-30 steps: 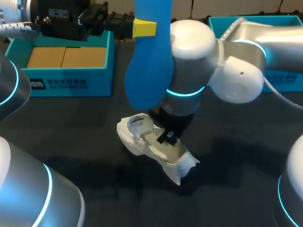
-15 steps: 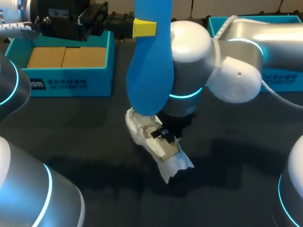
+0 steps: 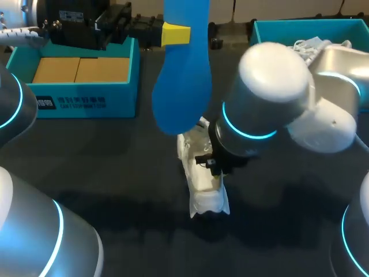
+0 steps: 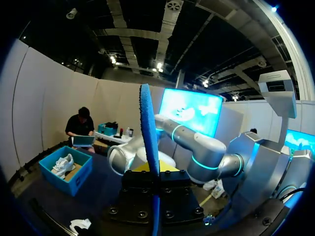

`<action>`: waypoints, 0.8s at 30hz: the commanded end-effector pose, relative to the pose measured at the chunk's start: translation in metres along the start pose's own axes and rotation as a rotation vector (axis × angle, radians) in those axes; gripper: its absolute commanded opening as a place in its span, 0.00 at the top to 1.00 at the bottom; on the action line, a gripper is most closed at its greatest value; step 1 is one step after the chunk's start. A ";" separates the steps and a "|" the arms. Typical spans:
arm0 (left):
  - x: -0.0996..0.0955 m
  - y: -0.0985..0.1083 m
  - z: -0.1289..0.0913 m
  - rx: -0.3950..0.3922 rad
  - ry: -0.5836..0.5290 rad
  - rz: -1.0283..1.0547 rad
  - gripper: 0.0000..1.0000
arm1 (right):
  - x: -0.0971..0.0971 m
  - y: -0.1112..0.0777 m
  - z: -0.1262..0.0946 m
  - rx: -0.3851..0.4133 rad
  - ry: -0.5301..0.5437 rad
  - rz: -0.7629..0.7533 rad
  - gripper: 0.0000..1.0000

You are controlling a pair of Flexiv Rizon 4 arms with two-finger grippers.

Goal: Take the shoe out of the shoebox, open the shoe tongue, remove and reinsert the insole, then place the shoe into the shoebox

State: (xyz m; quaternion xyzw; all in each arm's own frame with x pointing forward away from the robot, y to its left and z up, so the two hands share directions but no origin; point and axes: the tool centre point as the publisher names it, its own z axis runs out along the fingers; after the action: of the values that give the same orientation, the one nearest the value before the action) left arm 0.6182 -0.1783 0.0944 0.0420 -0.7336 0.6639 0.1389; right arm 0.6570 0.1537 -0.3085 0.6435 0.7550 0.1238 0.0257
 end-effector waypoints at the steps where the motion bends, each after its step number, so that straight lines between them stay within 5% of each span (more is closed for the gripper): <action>1: -0.001 0.000 0.001 -0.001 0.002 0.001 1.00 | -0.005 -0.004 -0.002 -0.032 0.037 0.001 1.00; 14: -0.001 0.000 0.001 -0.001 0.002 0.001 1.00 | -0.005 -0.004 0.023 0.030 0.045 0.191 1.00; 24: -0.001 0.000 0.001 -0.001 0.002 0.001 1.00 | 0.000 -0.004 0.041 0.036 0.114 0.149 1.00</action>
State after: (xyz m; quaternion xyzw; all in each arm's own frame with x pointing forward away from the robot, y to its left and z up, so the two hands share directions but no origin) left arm 0.6182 -0.1783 0.0944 0.0420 -0.7336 0.6639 0.1389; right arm 0.6579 0.1571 -0.3374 0.6931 0.7056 0.1447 -0.0285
